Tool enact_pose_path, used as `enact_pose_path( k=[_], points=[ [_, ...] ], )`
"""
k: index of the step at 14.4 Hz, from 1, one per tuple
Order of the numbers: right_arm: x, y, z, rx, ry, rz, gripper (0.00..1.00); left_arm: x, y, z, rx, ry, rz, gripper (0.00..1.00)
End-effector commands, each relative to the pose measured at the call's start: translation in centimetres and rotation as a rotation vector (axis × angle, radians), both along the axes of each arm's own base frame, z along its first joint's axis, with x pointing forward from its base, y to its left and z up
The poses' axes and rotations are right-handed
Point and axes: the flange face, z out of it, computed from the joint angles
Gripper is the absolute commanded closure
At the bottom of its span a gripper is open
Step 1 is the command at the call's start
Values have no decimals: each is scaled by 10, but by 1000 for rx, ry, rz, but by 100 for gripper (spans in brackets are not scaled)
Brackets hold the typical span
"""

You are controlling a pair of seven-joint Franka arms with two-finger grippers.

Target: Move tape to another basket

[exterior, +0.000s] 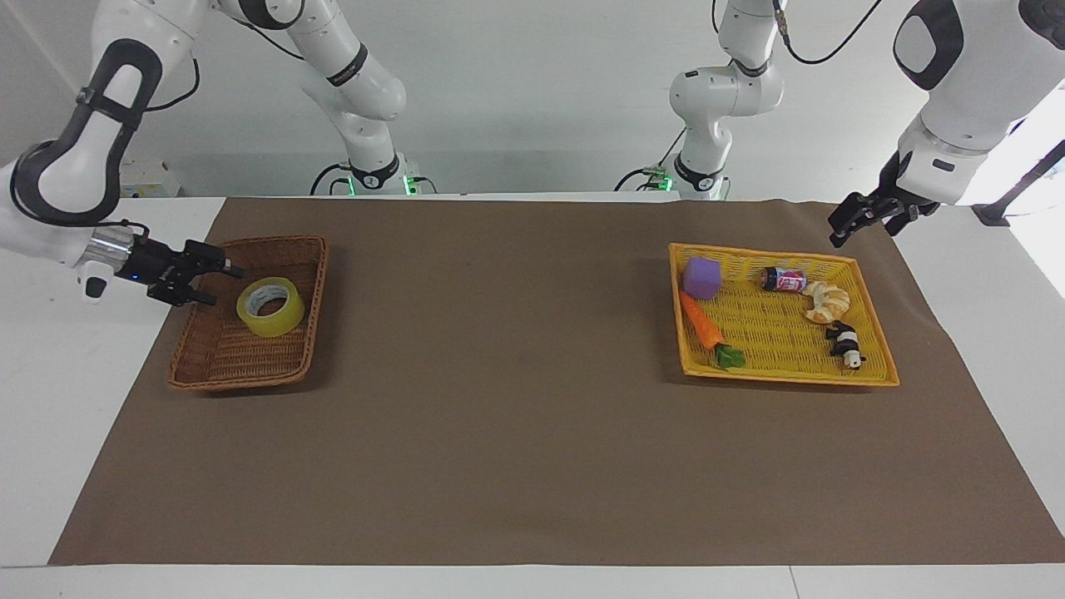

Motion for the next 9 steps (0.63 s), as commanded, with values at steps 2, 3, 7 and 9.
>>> enact_pose_path(
  k=[2, 3, 7, 9],
  points=[
    [15, 48, 79, -212, -17, 34, 0, 15, 0, -17, -9, 19, -18, 0],
    [20, 69, 97, -266, -19, 38, 0, 15, 0, -17, -9, 21, -18, 0],
    [15, 155, 159, -444, -2, 3, 0, 15, 8, -13, -22, 1, -4, 0],
    [12, 178, 181, -484, 37, -66, 0, 16, 10, -21, -22, -2, 2, 0]
  ],
)
